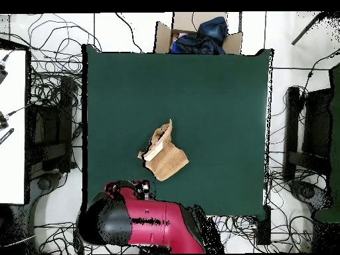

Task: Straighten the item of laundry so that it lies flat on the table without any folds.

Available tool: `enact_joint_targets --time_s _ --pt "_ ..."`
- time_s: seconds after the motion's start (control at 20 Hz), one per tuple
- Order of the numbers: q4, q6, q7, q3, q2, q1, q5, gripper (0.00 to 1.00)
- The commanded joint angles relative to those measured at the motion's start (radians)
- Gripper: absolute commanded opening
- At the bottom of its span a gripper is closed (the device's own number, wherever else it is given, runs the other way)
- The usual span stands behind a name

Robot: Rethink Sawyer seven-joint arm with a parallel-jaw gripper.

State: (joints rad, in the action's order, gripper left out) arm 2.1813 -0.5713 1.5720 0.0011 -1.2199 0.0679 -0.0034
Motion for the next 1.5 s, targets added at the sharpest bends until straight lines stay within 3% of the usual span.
enact_joint_targets --time_s 0.05,0.55,0.9,1.5 --pt "0.003 0.064 0.132 -0.005 0.068 0.010 -0.074 1.00" --pt "-0.102 0.138 0.096 0.019 0.195 0.099 -0.149 1.00" --pt "-0.123 0.191 0.077 0.052 0.224 0.148 -0.158 1.00" --pt "-0.269 0.120 0.038 0.070 0.292 0.201 -0.166 1.00"
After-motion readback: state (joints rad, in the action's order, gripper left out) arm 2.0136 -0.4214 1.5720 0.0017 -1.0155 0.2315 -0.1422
